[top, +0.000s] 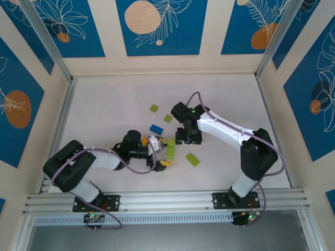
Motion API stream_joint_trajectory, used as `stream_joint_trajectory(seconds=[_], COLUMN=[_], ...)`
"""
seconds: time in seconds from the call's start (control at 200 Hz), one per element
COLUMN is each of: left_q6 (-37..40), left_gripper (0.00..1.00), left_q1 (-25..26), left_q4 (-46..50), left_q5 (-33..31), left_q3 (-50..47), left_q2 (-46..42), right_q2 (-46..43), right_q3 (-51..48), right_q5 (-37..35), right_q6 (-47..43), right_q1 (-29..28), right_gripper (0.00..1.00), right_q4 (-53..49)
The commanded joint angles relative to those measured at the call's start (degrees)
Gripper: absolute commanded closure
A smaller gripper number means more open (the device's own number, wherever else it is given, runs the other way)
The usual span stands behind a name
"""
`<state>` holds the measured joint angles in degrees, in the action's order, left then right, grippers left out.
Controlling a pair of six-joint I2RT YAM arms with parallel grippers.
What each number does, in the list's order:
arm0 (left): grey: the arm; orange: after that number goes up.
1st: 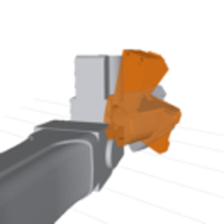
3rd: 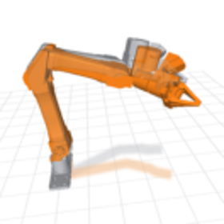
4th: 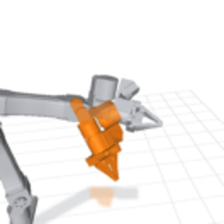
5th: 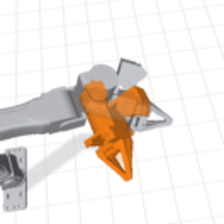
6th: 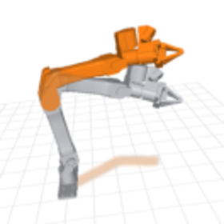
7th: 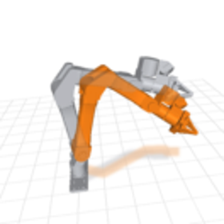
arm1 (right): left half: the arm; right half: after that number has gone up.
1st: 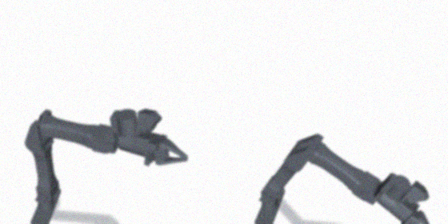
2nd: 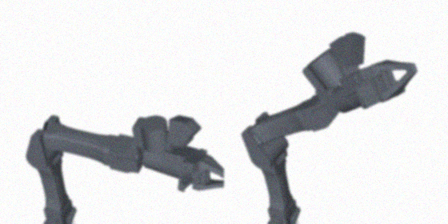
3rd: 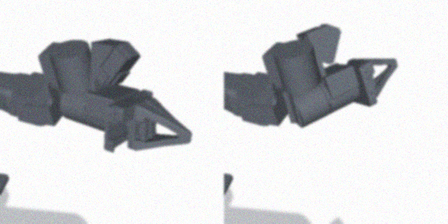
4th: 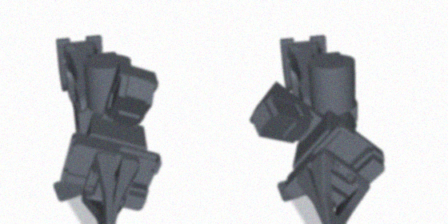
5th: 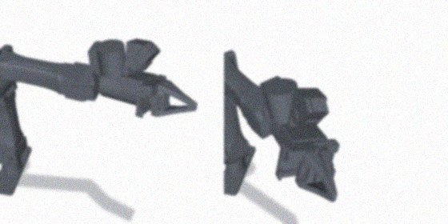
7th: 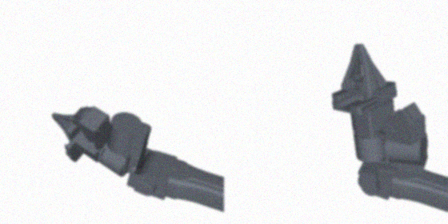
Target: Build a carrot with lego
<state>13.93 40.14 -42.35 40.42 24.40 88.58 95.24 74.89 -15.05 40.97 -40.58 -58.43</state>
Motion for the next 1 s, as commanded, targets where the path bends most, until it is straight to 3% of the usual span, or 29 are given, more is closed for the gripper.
stream_joint_trajectory(seconds=[0.0,0.995], left_q6=[1.0,-0.16], left_gripper=[0.0,0.0], left_q1=[0.08,-1.12], left_q4=[0.15,-2.95], left_q5=[0.63,-4.56], left_q3=[1.4,2.24], left_q2=[0.73,4.32], right_q2=[1.23,7.04], right_q3=[2.56,11.25], right_q5=[0.02,5.47], right_q6=[-2.09,-10.18], right_q1=[0.32,-3.54], right_gripper=[0.39,0.39], right_q4=[0.07,1.48])
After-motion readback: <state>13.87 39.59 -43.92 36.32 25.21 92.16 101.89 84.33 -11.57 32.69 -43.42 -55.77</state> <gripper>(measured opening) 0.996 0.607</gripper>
